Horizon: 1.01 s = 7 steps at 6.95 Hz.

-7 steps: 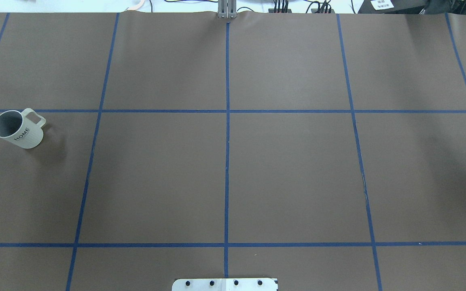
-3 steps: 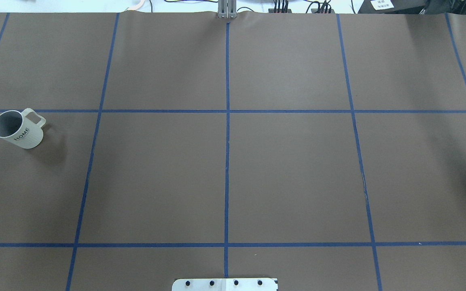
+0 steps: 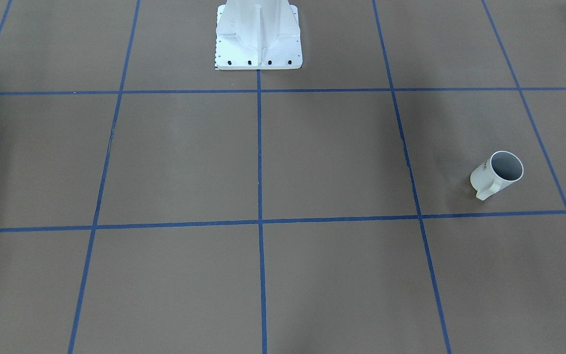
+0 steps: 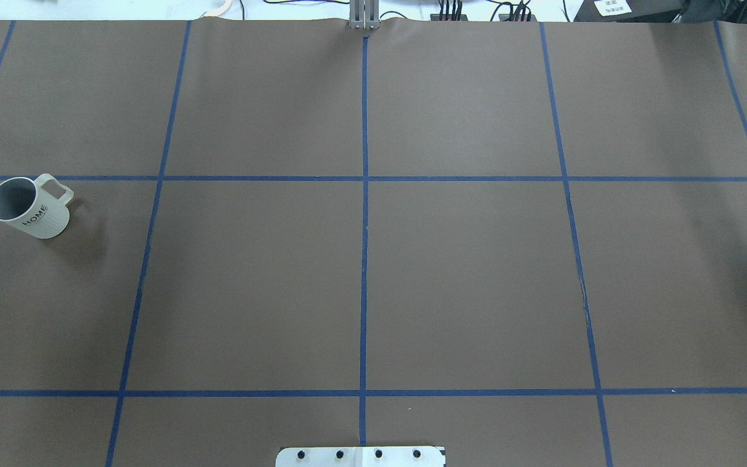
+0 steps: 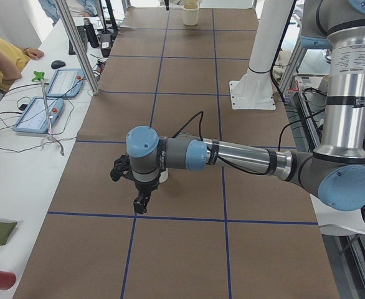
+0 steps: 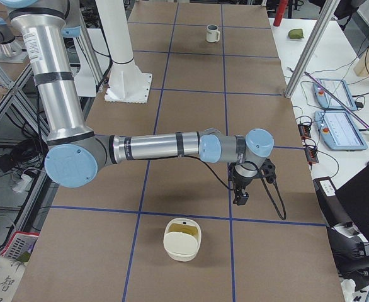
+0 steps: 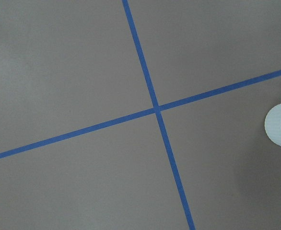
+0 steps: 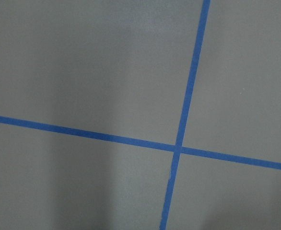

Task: Left arm hands cup to right arm to dump lemon

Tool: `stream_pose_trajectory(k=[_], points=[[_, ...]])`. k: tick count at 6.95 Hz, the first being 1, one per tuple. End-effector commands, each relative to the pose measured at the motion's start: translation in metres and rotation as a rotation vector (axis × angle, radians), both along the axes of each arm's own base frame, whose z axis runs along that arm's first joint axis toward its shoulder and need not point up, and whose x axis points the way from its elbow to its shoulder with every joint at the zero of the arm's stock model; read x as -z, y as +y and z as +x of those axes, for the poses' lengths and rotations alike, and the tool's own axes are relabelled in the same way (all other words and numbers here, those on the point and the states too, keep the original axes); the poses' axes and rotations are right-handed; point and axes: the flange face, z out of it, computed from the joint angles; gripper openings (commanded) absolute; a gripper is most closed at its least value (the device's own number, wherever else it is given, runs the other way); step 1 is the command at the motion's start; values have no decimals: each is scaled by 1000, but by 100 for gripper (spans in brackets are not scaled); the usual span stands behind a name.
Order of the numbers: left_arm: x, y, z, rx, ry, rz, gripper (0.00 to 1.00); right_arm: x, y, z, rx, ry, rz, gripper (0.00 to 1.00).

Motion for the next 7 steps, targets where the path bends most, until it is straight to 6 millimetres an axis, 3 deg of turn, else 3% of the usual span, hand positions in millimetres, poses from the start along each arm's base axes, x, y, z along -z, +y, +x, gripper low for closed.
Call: stream_pose_trajectory(k=[1,2,5,7], points=[[1,-1,1,83,8,-71,100,17,20,4,0,4,45,100],[1,-1,1,101,7,-79,100,14,37,5,-3,6,40,100],[10,-6,1,100,18,-10,100,29,33,13,-19,7,27,100],[-1,-4,1,106,21,-40,100,15,45,33,-48,6,14,100]])
